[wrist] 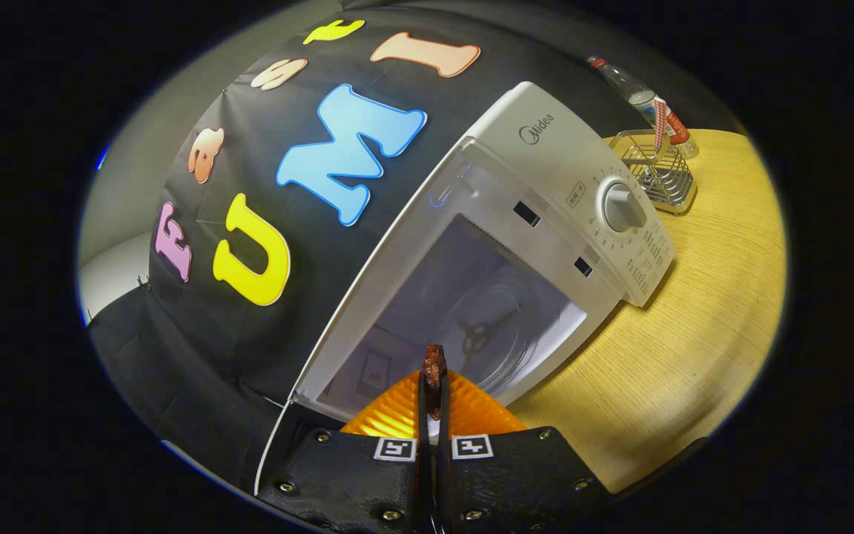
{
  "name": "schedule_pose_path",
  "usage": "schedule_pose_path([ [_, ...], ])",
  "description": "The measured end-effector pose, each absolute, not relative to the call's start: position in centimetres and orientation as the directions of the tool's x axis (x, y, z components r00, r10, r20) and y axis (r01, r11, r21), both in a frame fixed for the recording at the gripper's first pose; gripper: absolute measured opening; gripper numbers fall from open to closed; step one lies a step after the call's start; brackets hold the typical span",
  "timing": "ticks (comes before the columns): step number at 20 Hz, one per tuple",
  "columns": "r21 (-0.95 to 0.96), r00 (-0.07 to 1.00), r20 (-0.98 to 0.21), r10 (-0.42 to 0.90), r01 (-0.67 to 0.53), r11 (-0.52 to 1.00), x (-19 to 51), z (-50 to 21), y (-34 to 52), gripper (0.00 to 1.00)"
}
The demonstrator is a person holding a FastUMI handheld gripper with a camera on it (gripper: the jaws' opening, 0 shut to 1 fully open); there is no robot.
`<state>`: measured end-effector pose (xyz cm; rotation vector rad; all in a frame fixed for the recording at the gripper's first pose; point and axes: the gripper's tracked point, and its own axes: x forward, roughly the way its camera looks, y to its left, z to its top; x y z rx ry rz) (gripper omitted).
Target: Open the microwave, put the food inside, and close the microwave door.
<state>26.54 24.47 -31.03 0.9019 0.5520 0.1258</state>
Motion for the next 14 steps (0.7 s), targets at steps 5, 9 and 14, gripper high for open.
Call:
schedule_pose_path([
  [5,0.741,0.854,-0.427,0.297,0.143,0.656,28.2,-33.2,25.0,0.03],
  [9,0.740,0.846,-0.438,0.304,0.148,0.656,29.4,-34.4,25.7,0.03],
  [14,0.730,0.850,-0.441,0.289,0.151,0.667,31.2,-35.1,26.1,0.04],
])
